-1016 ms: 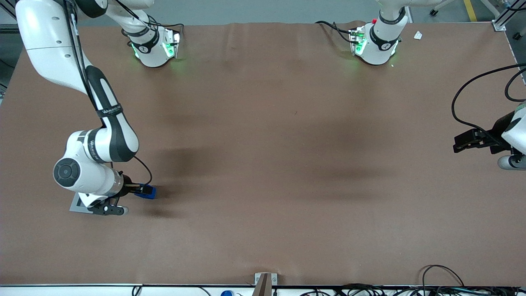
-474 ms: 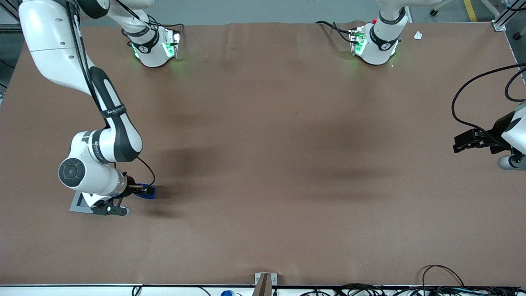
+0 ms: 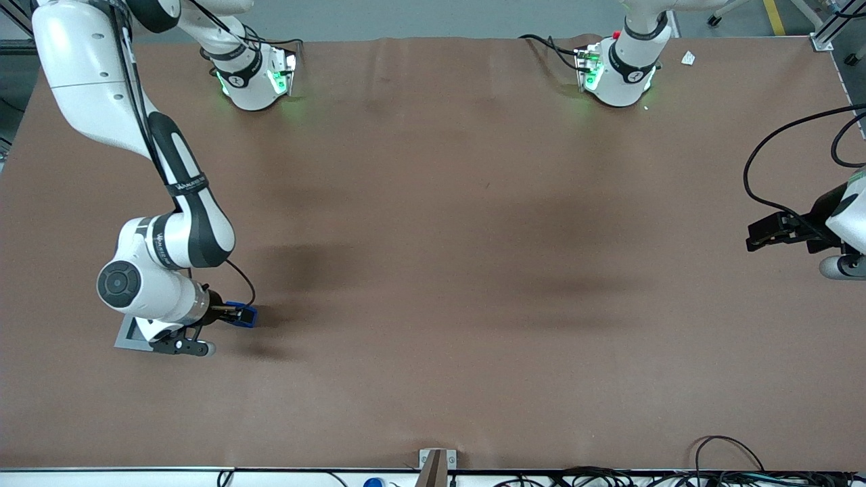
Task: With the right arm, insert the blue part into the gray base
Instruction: 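Carry the held blue cube over the gray base's recess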
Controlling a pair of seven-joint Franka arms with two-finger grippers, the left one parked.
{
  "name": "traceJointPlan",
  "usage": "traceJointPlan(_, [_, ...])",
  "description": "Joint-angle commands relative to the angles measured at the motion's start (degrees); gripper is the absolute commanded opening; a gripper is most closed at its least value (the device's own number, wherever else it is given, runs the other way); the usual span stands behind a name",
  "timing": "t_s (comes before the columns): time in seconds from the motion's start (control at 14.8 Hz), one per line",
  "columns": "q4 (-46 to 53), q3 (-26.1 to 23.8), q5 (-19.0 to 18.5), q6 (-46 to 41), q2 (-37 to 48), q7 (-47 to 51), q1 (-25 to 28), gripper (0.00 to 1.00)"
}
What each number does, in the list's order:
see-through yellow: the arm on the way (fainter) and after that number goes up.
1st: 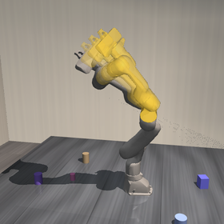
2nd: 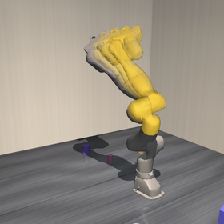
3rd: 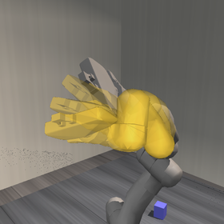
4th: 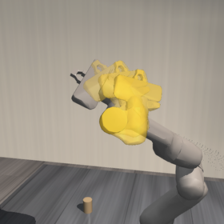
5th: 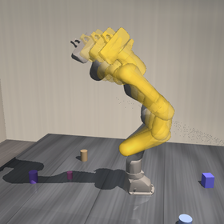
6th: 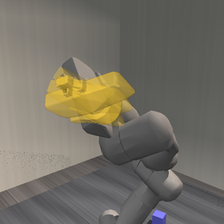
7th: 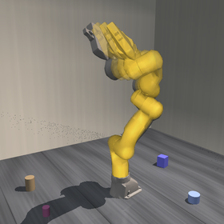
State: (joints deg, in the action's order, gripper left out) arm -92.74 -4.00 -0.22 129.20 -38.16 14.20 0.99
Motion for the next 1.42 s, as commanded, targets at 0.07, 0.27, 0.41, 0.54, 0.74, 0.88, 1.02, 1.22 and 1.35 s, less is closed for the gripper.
traceJointPlan(0.07, [-0.2, -0.2, 0.9, 0.5, -0.1, 0.5, -0.5, 0.69])
traceJointPlan(0.27, [-0.2, -0.2, 0.9, 0.4, -0.1, 0.5, -0.5, 0.33])
traceJointPlan(0.41, [-0.2, -0.2, 0.9, 0.3, 0.0, 0.7, -0.5, 0.19])
traceJointPlan(0.54, [0.0, -0.2, 1.0, -0.2, 0.2, 0.8, -0.8, 0.07])
traceJointPlan(0.74, [2.6, 0.0, 0.9, -1.8, 1.0, 0.3, -1.9, 0.01])
traceJointPlan(0.88, [7.2, 0.0, 0.8, -6.9, 1.3, 0.0, -3.6, 0.01])
traceJointPlan(1.02, [11.4, 0.0, 0.7, -10.8, 2.4, -0.7, -6.7, 0.01])
traceJointPlan(1.22, [14.8, -0.4, 1.0, -14.0, 2.2, -5.4, -10.0, 0.0])
traceJointPlan(1.35, [16.9, -0.3, 0.7, -16.4, 1.9, -7.3, -11.5, 0.0])
